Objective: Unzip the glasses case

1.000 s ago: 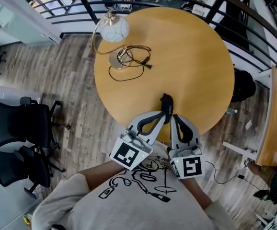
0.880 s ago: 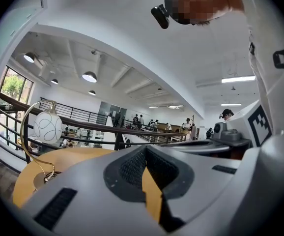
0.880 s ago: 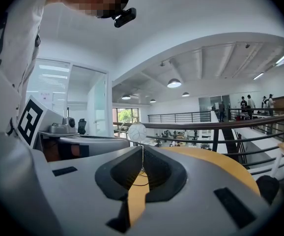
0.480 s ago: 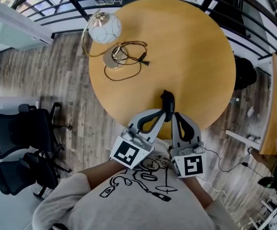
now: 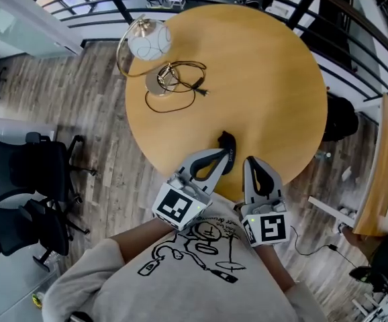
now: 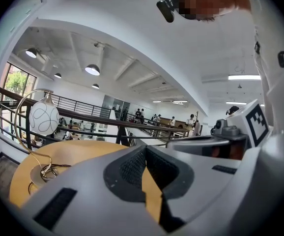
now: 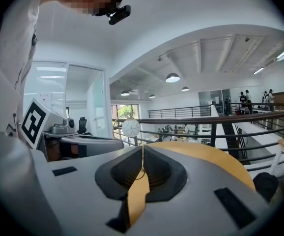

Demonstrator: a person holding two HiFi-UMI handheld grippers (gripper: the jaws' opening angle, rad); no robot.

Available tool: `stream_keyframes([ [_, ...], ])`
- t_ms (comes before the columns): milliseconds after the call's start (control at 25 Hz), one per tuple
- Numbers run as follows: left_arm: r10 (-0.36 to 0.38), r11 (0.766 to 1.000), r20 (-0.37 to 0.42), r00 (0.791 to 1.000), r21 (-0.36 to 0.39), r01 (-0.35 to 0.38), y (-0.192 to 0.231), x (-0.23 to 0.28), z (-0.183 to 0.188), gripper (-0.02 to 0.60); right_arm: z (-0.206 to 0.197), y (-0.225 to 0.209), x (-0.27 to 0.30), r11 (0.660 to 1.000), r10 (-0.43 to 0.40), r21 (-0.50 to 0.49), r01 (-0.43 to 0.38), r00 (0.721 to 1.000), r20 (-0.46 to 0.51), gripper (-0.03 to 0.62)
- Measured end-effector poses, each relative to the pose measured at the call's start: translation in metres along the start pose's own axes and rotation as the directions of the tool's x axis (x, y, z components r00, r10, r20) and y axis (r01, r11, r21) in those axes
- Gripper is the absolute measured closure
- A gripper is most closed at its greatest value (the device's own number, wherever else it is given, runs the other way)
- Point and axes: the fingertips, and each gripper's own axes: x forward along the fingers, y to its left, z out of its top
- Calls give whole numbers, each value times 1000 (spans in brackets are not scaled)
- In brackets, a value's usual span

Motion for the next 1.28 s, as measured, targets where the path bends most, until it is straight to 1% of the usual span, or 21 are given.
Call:
stream_keyframes([
  [120, -18, 999, -43, 999, -45, 16, 0, 9, -16, 572, -15, -8, 0, 1000, 22, -13, -23, 999, -48, 571],
  [240, -30, 998, -102, 994, -55, 24, 2, 16, -39, 572, -34, -10, 6, 997, 51, -44, -56, 993, -109, 569],
  [320, -36, 998, -139, 990, -57, 28, 2, 19, -54, 572, -47, -9, 10, 995, 76, -46, -83, 986, -146, 569],
  [400, -51, 995, -179, 983, -90, 35, 3, 22, -71, 570, -60, -8, 15, 993, 106, -34, -114, 978, -178, 569],
  [440, -59, 993, -201, 978, -111, 37, 4, 24, -80, 561, -68, -8, 18, 992, 120, -25, -128, 973, -196, 569],
  [560, -79, 988, -278, 957, -153, 37, 11, 30, -111, 496, -95, -12, 28, 988, 150, 6, -154, 953, -262, 567],
  [600, -84, 987, -308, 948, -160, 36, 15, 32, -124, 461, -105, -14, 32, 987, 155, 15, -157, 946, -285, 564],
  [720, -104, 984, -409, 906, -175, 34, 24, 39, -167, 415, -137, -21, 42, 987, 163, 48, -156, 921, -355, 530],
  [800, -122, 976, -465, 877, -216, 21, 31, 44, -195, 384, -159, -26, 48, 986, 167, 71, -151, 900, -402, 497],
  [920, -135, 969, -533, 835, -245, 0, 40, 51, -233, 357, -192, -33, 57, 986, 169, 92, -142, 868, -466, 485],
  [1000, -148, 960, -570, 808, -278, -20, 44, 55, -257, 346, -212, -36, 60, 983, 178, 121, -135, 843, -508, 485],
  [1120, -178, 941, -616, 767, -334, -49, 47, 59, -287, 307, -235, -35, 64, 976, 208, 169, -136, 807, -553, 485],
  [1280, -202, 930, -654, 729, -362, -67, 46, 65, -313, 282, -264, -36, 70, 967, 247, 208, -149, 751, -612, 485],
])
